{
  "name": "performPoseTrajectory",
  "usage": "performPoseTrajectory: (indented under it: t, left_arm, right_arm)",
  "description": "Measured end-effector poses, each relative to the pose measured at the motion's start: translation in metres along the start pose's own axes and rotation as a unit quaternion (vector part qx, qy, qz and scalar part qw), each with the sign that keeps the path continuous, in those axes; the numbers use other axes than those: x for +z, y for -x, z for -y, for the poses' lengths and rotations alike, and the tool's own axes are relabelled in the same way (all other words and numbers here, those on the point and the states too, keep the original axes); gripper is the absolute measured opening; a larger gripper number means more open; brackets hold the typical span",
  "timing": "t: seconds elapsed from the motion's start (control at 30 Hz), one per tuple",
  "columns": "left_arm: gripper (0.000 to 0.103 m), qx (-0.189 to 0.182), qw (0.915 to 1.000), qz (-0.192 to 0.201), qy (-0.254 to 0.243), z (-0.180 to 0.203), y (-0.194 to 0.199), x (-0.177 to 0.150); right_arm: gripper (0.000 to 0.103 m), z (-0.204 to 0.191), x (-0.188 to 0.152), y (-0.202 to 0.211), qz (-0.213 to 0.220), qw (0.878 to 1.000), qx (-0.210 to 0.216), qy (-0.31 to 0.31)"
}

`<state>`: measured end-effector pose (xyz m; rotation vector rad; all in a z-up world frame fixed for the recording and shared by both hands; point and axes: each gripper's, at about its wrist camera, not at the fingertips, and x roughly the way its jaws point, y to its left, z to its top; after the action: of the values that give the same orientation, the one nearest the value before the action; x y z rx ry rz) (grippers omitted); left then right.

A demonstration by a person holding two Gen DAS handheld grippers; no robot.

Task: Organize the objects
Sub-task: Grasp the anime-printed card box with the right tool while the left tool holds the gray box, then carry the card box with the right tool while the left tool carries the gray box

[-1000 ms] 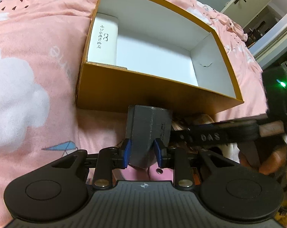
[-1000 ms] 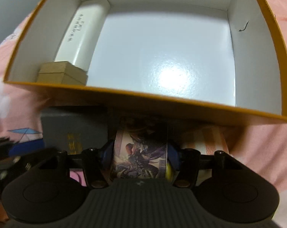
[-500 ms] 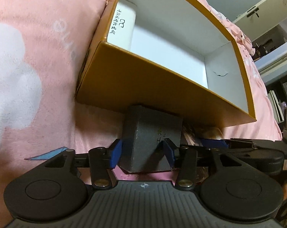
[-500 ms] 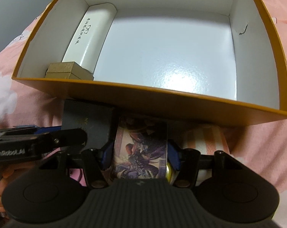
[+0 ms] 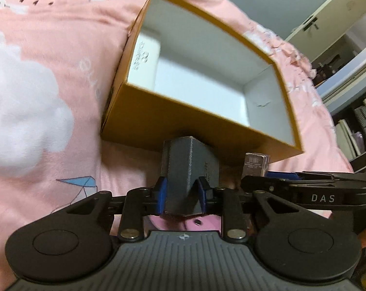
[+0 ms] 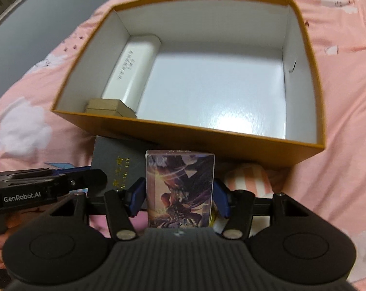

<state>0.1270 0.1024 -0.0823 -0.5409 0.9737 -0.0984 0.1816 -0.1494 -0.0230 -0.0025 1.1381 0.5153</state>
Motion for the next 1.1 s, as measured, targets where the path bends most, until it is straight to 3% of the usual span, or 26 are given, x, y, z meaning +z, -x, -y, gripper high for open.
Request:
performPoseTrajectory:
  t: [0.4, 0.67, 0.8, 0.93, 1.1]
  left_arm:
    - [0.028, -0.023, 0.9962, 0.076, -0.035, 0.032, 0.068, 0.012]
    - [0.028, -0.031, 0.9902, 0.133, -0.028, 0.041, 0.070, 0.057]
    - [0.028, -0.017, 0.9932, 0.115, -0.004, 0.037, 0.035, 0.075]
    - [0.028, -0.010, 0.9966, 0.080, 0.018, 0.035, -0.003, 0.073]
    - [0.027, 0.018, 0.9985, 0.052, -0.001, 0.039, -0.030, 0.068]
  right_arm:
    - [0.060, -0.021, 0.026, 0.042, 0.065, 0.996, 0.058, 0.007]
    - [0.060, -0.019, 0.062, 0.072, 0.131, 0.989, 0.061, -0.001]
    - [0.060, -0.009, 0.084, 0.058, 0.141, 0.990, 0.024, -0.017]
    - [0.060, 0.007, 0.100, 0.023, 0.115, 0.992, 0.004, -0.043]
    - [0.060, 0.018, 0.105, -0.022, 0.074, 0.995, -0.011, -0.061]
